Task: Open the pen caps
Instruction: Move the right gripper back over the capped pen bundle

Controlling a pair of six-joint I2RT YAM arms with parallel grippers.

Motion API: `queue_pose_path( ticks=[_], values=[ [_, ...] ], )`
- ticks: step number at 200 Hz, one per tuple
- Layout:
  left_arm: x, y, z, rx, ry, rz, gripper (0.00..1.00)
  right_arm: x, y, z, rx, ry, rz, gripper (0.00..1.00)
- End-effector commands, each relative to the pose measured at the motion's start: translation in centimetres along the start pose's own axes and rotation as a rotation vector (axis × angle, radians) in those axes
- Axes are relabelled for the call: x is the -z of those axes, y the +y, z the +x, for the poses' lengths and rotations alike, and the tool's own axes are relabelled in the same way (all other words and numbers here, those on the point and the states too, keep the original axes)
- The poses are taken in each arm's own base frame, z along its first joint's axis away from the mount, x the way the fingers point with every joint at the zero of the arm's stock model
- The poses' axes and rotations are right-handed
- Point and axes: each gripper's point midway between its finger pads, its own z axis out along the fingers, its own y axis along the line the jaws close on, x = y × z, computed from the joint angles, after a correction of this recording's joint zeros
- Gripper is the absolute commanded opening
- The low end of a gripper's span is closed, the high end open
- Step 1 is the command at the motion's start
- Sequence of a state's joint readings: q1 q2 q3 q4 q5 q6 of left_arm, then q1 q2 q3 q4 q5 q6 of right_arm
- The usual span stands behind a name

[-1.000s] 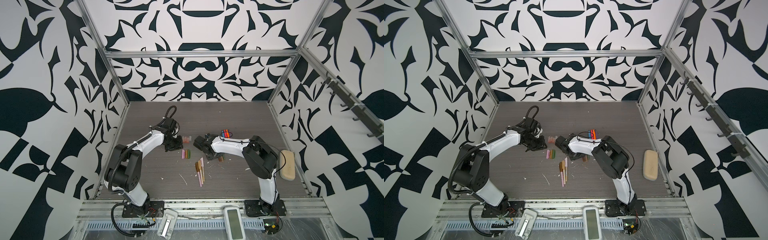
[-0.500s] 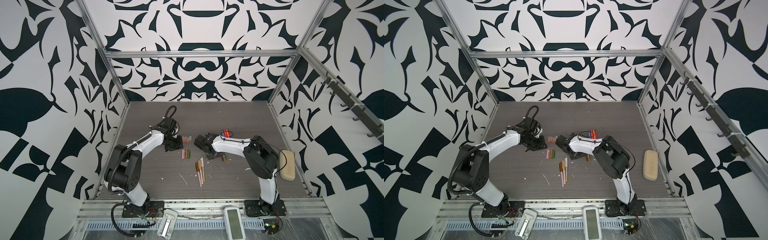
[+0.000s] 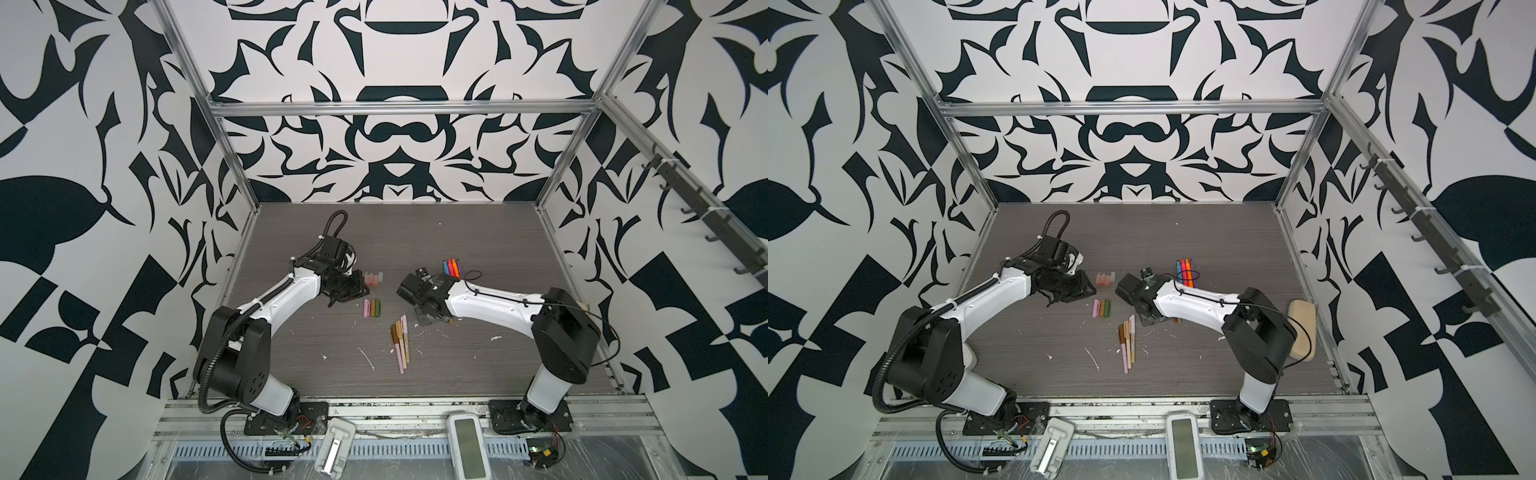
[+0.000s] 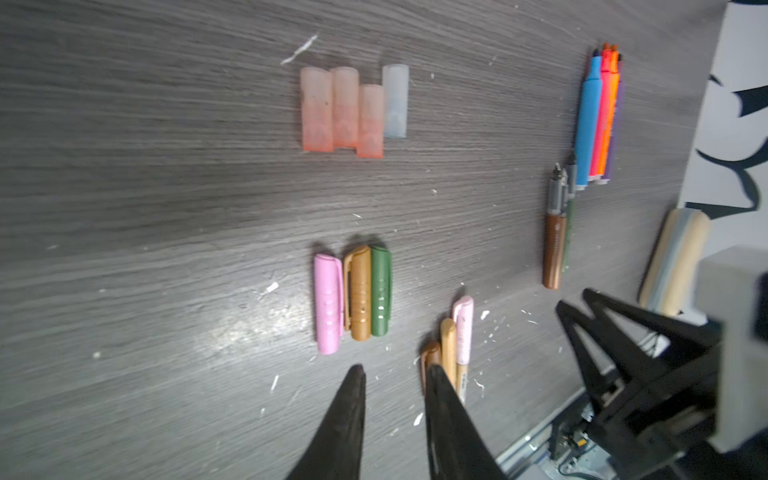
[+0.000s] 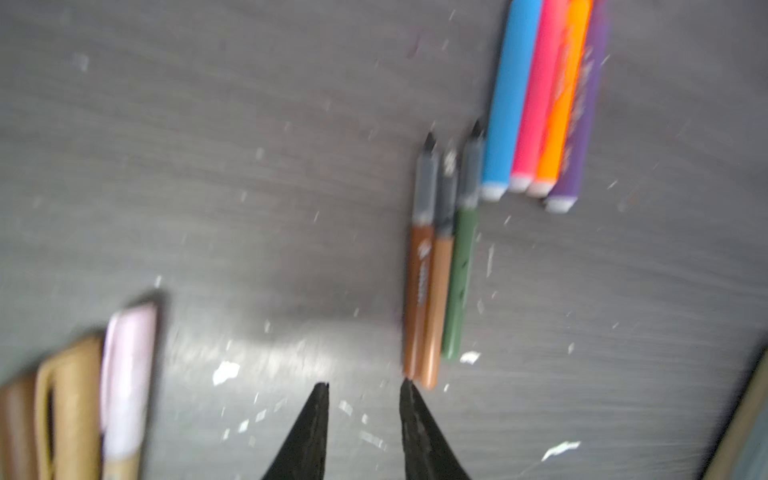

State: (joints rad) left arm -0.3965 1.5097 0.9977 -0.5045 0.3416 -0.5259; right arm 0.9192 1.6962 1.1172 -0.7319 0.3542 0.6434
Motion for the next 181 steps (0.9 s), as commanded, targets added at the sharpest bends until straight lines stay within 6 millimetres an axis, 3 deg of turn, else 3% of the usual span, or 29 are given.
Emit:
queue_pose_path(
  ticks=[1, 35, 101, 181],
  values=[
    [0.3, -0.8, -0.1, 0.027, -0.026, 0.057, 0.30, 1.1, 2.7, 1.8, -0.051, 0.007, -0.177, 0.30],
    [0.3, -1.1, -0.4, 0.034, -0.041, 0.076, 0.30, 2.4, 6.5, 4.6, -0.122, 0.009, -0.434, 0.27],
    [-0.1, -1.1, -0.3, 0.042, -0.041, 0.095, 0.30, 3.1, 10.0, 6.0, -0.101, 0.034, -0.514, 0.25],
    [0.0, -1.0, 0.2, 0.024, -0.025, 0.089, 0.30, 1.4, 10.2, 6.2, -0.093, 0.068, -0.422, 0.25]
  ],
)
